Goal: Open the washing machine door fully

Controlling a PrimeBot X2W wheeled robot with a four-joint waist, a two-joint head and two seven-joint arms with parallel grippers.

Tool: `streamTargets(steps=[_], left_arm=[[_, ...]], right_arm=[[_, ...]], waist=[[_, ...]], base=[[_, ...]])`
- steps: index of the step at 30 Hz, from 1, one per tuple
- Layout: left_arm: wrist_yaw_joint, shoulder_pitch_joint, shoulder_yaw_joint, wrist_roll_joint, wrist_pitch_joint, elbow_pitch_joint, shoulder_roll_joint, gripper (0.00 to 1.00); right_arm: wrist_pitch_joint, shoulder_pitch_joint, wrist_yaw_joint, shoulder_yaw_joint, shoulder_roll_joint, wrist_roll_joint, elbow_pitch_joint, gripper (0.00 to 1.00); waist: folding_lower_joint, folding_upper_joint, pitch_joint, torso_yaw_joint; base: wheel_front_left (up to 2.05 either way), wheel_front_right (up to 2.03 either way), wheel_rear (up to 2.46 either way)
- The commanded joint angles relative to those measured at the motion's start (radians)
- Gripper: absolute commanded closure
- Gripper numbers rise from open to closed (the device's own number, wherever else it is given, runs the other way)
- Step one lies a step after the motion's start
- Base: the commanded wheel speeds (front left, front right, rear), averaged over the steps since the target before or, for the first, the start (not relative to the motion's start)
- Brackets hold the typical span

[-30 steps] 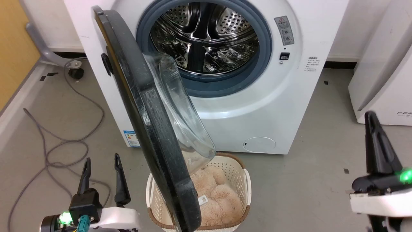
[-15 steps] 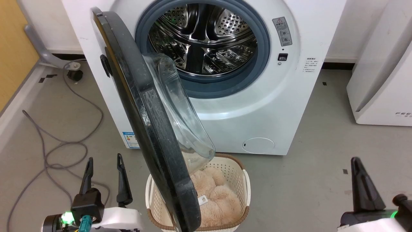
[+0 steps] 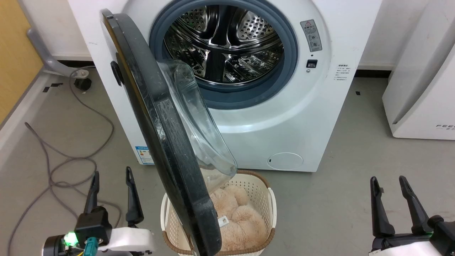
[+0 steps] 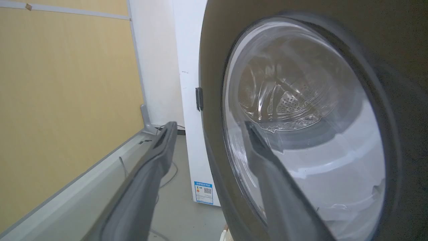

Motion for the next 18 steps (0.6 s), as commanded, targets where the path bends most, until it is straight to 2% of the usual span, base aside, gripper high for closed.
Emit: streamTargets(steps=[1,2,3,4,5,12,18], left_arm=[[0.004,0.000,0.007,0.006,-0.006,-0.015,0.001,0.00],[0.003,-0.004,0.010,0.009,-0.006,-0.025,0.002,0.07],[0.000,-0.011,0.012,0.012,-0.006,-0.041,0.004,0.62],[-0.003,-0.016,0.013,0.014,-0.006,-0.057,0.005,0.98],[-0.006,-0.021,0.014,0.016,-0.006,-0.071,0.006,1.00],[-0.016,-0.072,0.012,0.038,-0.006,-0.214,0.023,1.00],[-0.029,-0.107,-0.032,0.056,-0.006,-0.350,0.030,1.00]], right_arm=[[-0.004,0.014,0.001,-0.001,0.005,-0.010,-0.004,0.00],[-0.004,0.015,0.001,-0.003,0.006,-0.012,-0.005,0.00],[-0.004,0.016,0.001,-0.003,0.007,-0.014,-0.005,0.00],[-0.004,0.017,0.001,-0.004,0.008,-0.016,-0.007,0.00],[-0.004,0.018,0.001,-0.006,0.009,-0.018,-0.009,0.00],[-0.004,0.027,0.001,-0.003,0.014,-0.028,-0.020,0.00],[-0.004,0.032,0.001,0.004,0.015,-0.032,-0.016,0.00]], waist=[[0.0000,-0.0001,-0.001,0.002],[0.0000,-0.0001,-0.002,0.003],[0.0000,-0.0001,-0.003,0.005],[0.0000,-0.0001,-0.004,0.006],[0.0000,-0.0001,-0.005,0.008],[0.0000,-0.0001,-0.012,0.014],[0.0000,-0.0001,-0.017,0.012]], base=[[0.00,0.00,0.00],[0.00,0.00,0.00],[0.00,0.00,0.00],[0.00,0.00,0.00],[0.00,0.00,0.00],[0.00,0.00,0.00],[0.00,0.00,0.00]])
